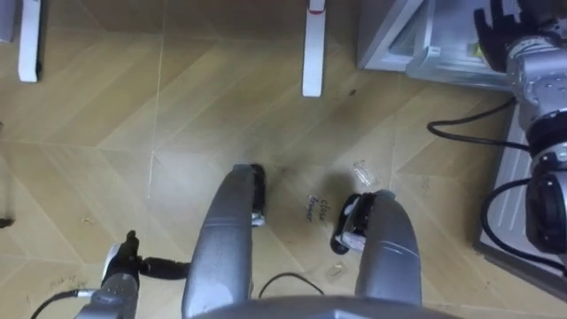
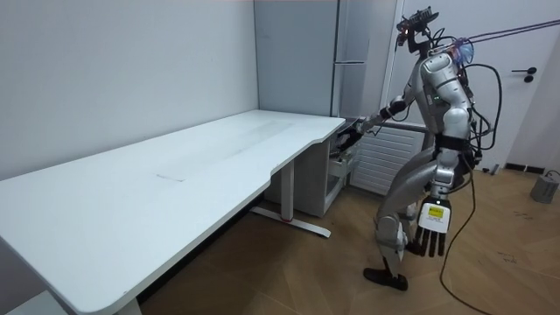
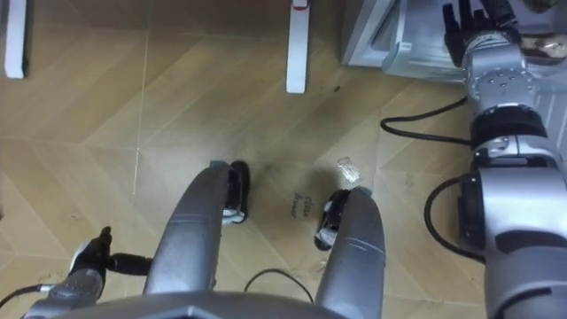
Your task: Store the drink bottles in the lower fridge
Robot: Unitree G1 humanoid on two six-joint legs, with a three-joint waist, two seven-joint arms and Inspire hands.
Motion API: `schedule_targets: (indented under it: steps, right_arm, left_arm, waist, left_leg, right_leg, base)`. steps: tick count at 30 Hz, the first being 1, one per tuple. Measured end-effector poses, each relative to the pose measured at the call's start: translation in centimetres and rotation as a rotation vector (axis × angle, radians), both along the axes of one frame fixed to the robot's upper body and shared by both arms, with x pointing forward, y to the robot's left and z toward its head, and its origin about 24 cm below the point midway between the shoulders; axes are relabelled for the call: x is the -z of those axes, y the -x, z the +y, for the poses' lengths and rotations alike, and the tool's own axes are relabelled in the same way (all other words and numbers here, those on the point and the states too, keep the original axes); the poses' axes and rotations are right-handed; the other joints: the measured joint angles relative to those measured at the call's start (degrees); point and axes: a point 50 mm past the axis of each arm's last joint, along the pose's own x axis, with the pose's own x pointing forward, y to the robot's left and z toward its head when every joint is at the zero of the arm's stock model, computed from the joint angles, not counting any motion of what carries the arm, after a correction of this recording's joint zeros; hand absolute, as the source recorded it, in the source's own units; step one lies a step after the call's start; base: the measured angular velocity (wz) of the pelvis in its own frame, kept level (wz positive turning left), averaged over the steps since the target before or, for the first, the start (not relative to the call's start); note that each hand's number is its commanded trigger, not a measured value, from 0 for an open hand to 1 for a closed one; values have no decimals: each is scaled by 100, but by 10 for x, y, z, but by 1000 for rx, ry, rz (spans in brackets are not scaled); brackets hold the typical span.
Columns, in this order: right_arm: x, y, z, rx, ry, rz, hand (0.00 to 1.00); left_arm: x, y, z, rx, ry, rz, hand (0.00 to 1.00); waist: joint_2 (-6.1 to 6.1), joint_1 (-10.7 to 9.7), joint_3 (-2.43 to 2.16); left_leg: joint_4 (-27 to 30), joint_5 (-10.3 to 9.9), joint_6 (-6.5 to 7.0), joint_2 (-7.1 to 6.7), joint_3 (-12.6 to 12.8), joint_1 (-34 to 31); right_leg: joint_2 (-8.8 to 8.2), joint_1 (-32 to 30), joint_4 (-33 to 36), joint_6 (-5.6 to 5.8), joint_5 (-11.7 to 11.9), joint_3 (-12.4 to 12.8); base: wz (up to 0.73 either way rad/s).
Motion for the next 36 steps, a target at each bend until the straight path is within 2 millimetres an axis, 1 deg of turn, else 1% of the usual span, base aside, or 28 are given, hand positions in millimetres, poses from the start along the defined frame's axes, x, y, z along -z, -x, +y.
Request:
schedule_targets:
  steps: [2, 6, 7, 9, 11, 15, 23, 33, 36]
  right_arm:
    - [9, 5, -2, -8, -1, 14, 0]
    - [14, 7, -3, -28, 4, 2, 0]
    - [16, 8, -3, -40, 18, 1, 0]
    - [20, 11, -5, -55, 44, 5, 0]
    - [27, 16, -6, -68, 65, 26, 0]
    - [33, 20, -6, -84, 73, 55, 0]
    - [46, 31, -9, -107, 81, 46, 0]
    - [51, 38, -14, -83, 78, 49, 0]
    - [51, 40, -16, -66, 74, 50, 0]
  left_arm:
    - [0, 0, 0, -1, 2, -8, 0]
    - [-1, -2, 1, -16, 14, -24, 0]
    - [-1, -2, 0, -14, 22, -24, 0]
    - [-1, -2, 1, -18, 25, -27, 0]
    - [-1, -1, 3, -26, 27, -23, 0]
    - [1, 3, 5, -28, 28, -8, 0]
    - [1, 1, 3, -39, 41, -21, 0]
    - [1, 1, 3, -40, 40, -23, 0]
    - [1, 0, 2, -38, 42, -28, 0]
  waist:
    - [2, -7, 1]
    - [1, -5, 10]
    - [13, -5, 23]
    - [16, 2, 29]
    - [30, 35, 47]
    - [35, 39, 51]
    - [39, 38, 61]
    - [69, 27, 55]
    - [77, -9, 53]
  left_leg:
    - [-119, 1, -3, 0, 2, 171]
    - [-173, 0, -1, 2, 34, 271]
    - [-174, -1, 0, 3, 51, 330]
    - [-260, 0, 0, 6, 80, 453]
    - [-414, -1, -2, 6, 123, 668]
    - [-579, 7, -12, 1, 147, 882]
    - [-714, 11, -6, 6, 214, 1116]
    - [-788, 10, -6, 15, 241, 1211]
    - [-820, 11, -5, 13, 244, 1216]
  right_leg:
    - [-14, 195, -136, -7, 8, -71]
    - [-22, 295, -223, -2, 11, -83]
    - [-23, 349, -249, 4, 14, -78]
    - [-24, 454, -306, 4, 14, -82]
    - [-30, 648, -406, 12, 12, -86]
    - [-22, 851, -568, 27, 29, -109]
    - [12, 1089, -805, 73, 74, -104]
    - [55, 1167, -903, 103, 109, -61]
    - [56, 1166, -918, 103, 114, -62]
  base:
    - [4]
    - [0]
    - [-4]
    - [0]
    - [0]
    - [0]
    - [-1]
    - [-1]
    - [0]
